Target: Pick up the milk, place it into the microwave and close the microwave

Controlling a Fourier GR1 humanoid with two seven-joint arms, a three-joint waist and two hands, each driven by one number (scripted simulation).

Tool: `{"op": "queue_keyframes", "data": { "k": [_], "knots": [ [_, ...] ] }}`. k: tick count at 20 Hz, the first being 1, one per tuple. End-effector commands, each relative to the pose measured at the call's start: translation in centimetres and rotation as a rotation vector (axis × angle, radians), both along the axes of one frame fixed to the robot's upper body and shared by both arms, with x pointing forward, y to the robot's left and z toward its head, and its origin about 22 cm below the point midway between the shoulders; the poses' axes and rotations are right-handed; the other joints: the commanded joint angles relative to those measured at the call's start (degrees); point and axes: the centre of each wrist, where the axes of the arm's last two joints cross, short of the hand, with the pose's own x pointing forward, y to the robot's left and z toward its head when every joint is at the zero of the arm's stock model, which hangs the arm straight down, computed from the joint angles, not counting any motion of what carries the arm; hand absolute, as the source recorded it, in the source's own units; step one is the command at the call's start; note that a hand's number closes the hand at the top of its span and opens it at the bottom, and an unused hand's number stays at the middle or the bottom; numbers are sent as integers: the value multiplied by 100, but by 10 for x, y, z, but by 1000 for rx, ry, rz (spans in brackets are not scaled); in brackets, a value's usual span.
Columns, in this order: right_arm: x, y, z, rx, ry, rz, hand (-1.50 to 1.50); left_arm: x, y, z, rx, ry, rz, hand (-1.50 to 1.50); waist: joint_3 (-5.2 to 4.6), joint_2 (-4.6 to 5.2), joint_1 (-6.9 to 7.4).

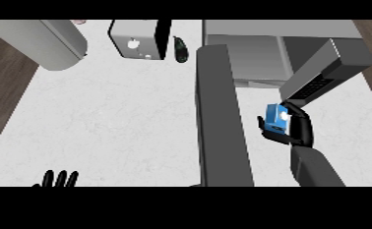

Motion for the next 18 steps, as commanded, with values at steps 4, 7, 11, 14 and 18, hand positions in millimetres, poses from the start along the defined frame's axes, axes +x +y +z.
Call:
{"op": "queue_keyframes", "data": {
  "k": [4, 7, 11, 14, 18],
  "knots": [
    [9, 16, 0, 44, -131, -7, 150, 1, 1, 1, 1, 1, -9, -150, 3, -4, -24],
    [10, 23, -1, 53, -144, 4, 150, -2, 6, 15, -17, 6, -10, -150, 2, -8, -32],
    [2, 4, 3, 36, -159, 27, 150, -11, 14, 4, -7, -4, 20, -150, -14, -69, -152],
    [-6, 13, 0, 17, -162, 46, 150, -9, 19, 3, -10, 3, 11, -150, -18, -79, -196],
    [3, 9, 23, 22, -160, 29, 150, -14, 13, 8, -10, 8, -31, -150, -18, -83, -198]
  ]
}}
